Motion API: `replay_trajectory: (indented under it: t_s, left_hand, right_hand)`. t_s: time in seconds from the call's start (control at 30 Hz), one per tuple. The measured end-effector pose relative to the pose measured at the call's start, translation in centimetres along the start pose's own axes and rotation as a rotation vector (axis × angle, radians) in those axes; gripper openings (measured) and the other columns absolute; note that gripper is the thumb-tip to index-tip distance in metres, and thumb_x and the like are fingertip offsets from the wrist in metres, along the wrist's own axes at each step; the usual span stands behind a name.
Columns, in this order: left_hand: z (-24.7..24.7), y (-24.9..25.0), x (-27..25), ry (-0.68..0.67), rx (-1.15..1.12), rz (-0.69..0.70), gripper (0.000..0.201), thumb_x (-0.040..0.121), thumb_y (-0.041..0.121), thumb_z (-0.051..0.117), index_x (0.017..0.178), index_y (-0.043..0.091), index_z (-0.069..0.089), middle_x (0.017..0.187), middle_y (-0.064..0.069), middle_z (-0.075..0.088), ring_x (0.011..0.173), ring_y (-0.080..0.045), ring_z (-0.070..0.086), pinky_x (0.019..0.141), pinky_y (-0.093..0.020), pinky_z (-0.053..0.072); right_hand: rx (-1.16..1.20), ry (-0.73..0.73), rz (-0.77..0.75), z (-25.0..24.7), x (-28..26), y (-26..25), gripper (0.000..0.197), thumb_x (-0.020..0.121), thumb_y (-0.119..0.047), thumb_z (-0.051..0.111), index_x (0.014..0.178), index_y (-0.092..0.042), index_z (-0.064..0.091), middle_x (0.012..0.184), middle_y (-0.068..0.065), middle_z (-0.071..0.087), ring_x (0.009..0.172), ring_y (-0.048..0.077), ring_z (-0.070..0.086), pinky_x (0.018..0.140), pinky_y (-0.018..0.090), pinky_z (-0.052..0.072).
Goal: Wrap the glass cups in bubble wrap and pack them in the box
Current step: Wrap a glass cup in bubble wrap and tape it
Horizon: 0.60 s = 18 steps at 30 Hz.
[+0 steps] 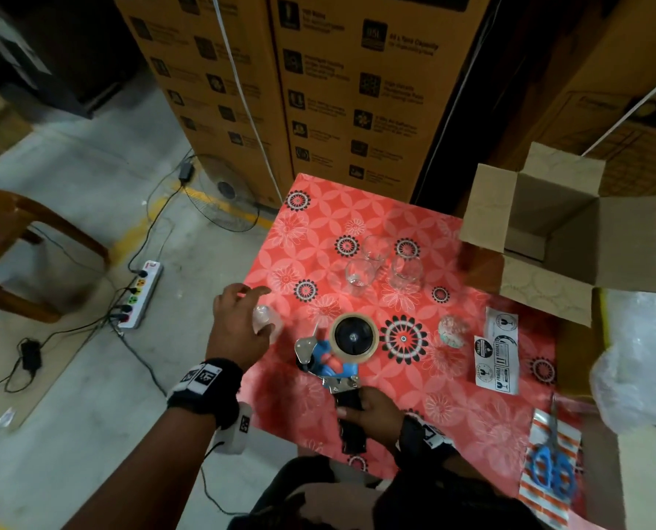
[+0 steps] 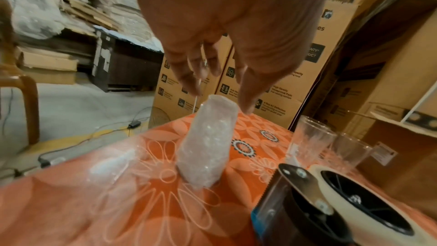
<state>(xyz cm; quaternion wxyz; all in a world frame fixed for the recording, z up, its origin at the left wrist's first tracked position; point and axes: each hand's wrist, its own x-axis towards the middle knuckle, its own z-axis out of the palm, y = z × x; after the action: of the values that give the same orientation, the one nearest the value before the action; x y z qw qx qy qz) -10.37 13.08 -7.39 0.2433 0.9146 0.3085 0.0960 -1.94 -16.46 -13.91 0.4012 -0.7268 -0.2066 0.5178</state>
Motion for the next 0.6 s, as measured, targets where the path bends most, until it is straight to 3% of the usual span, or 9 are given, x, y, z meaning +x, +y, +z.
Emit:
replay_trajectory:
  t_s: [0.07,0.13,0.23,0.33,0.47,0.6]
  left_hand:
    - [0.3,-0.8,0.3,-0.135,0.027,-0.035,0.081,0.068,0.016,0.092,0.141,0.028,0.061,0.141,-0.016,0.044,0.122,-0.043,0.052,0.104,-0.051,0.051]
    - [0.6,-1.0,0.6,-0.263,0.034,-0.057,0.084,0.072,0.018,0.088,0.15,0.028,0.055,0.151,-0.018,0.039,0.125,-0.044,0.056,0.103,-0.049,0.054]
    - [1.0,-0.7,1.0,-0.357,0.071,-0.055,0.076,0.084,0.01,0.079,0.153,0.026,0.053,0.149,-0.016,0.048,0.125,-0.038,0.06,0.101,-0.041,0.052]
    - [1.1,-0.8,1.2,-0.349,0.079,-0.065,0.066,0.086,0.009,0.078,0.146,0.025,0.058,0.137,-0.012,0.061,0.123,-0.035,0.061,0.1,-0.038,0.05]
    - [0.9,-0.6,1.6,-0.328,0.047,-0.062,0.059,0.082,0.008,0.083,0.137,0.021,0.064,0.13,-0.013,0.067,0.117,-0.036,0.064,0.099,-0.041,0.053]
    - [0.6,0.3,3.4,-0.318,0.015,-0.061,0.056,0.082,0.008,0.086,0.134,0.018,0.067,0.129,-0.014,0.069,0.117,-0.036,0.065,0.098,-0.039,0.052]
  right_hand:
    - [0.057,-0.018,0.046,0.8,1.0,0.5,0.021,0.086,-0.037,0.081,0.083,-0.018,0.071,0.077,-0.004,0.068,0.08,0.021,0.067,0.082,0.045,0.057]
    - [0.07,-0.008,0.031,1.4,1.4,-0.3,0.01,0.085,-0.033,0.082,0.08,-0.032,0.074,0.078,-0.011,0.072,0.086,0.021,0.068,0.088,0.048,0.058]
    - [0.095,-0.004,0.069,1.6,1.5,-0.4,0.018,0.09,-0.013,0.083,0.092,-0.027,0.072,0.081,-0.013,0.076,0.093,0.022,0.071,0.098,0.052,0.056]
    - [0.147,-0.016,0.082,1.3,1.6,0.0,0.018,0.087,-0.014,0.085,0.097,-0.021,0.072,0.086,-0.007,0.078,0.097,0.026,0.073,0.101,0.058,0.056]
    - [0.194,-0.058,0.04,1.2,1.3,0.4,0.022,0.096,-0.002,0.074,0.106,-0.02,0.066,0.085,-0.013,0.076,0.089,0.01,0.072,0.09,0.039,0.058]
    - [0.24,-0.042,0.067,1.4,1.3,1.1,0.028,0.087,-0.012,0.083,0.109,-0.016,0.067,0.091,-0.01,0.079,0.093,0.015,0.074,0.092,0.042,0.055]
